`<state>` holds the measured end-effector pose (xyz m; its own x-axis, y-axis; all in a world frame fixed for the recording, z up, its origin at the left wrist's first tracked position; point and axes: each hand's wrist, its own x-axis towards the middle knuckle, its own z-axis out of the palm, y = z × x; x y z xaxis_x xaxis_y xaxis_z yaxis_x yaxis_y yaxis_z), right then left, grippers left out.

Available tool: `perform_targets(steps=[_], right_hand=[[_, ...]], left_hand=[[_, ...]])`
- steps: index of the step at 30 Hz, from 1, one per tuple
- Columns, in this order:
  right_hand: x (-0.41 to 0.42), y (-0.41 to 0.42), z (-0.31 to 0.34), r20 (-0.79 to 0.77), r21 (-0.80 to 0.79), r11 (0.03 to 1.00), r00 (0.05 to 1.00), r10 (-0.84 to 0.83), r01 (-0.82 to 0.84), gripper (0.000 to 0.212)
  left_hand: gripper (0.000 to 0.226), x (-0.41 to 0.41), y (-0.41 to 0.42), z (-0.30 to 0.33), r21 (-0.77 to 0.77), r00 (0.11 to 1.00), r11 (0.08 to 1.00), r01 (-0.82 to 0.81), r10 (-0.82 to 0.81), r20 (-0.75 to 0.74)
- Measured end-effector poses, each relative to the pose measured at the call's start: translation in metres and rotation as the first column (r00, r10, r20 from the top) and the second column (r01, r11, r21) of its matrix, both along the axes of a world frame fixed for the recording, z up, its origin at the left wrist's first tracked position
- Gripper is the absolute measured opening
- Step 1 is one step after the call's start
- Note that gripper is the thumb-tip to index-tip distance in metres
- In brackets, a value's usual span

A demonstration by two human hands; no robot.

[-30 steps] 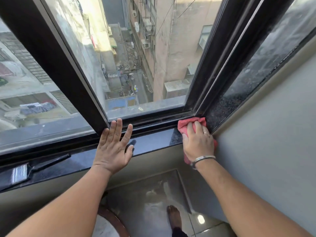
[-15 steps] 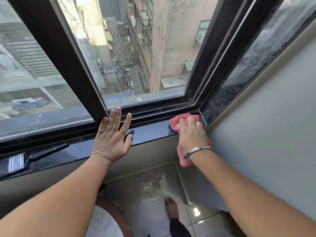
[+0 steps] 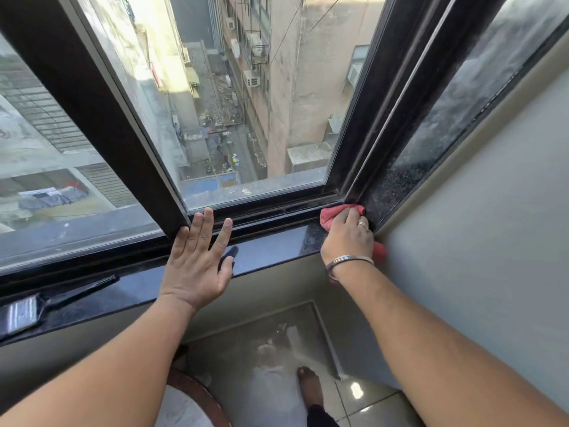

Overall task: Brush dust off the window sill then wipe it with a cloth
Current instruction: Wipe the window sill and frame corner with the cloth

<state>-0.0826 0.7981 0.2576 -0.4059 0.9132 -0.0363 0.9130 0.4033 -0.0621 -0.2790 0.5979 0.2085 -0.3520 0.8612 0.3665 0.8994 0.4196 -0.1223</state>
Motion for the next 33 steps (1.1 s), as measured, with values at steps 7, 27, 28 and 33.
perform_targets(steps=[7,27,28,33], right_hand=[[0.033,0.009,0.012,0.059,-0.135,0.987,0.993,0.099,-0.09,0.039],[0.007,-0.003,-0.01,-0.017,0.044,0.998,0.999,0.045,-0.044,0.05],[-0.004,-0.009,-0.01,-0.009,0.043,0.996,0.997,0.072,-0.072,0.052],[0.011,-0.034,-0.021,-0.127,0.131,0.766,0.756,0.642,-0.629,0.046]], left_hand=[[0.073,0.001,-0.001,0.004,-0.022,1.0,1.0,-0.007,0.008,0.027],[0.078,0.001,0.001,0.0,0.01,1.0,1.0,-0.007,0.007,-0.001],[0.078,0.001,0.001,0.0,0.017,1.0,1.0,-0.006,0.006,0.0],[0.075,0.002,0.0,-0.002,0.044,0.999,0.999,0.031,-0.032,0.023]])
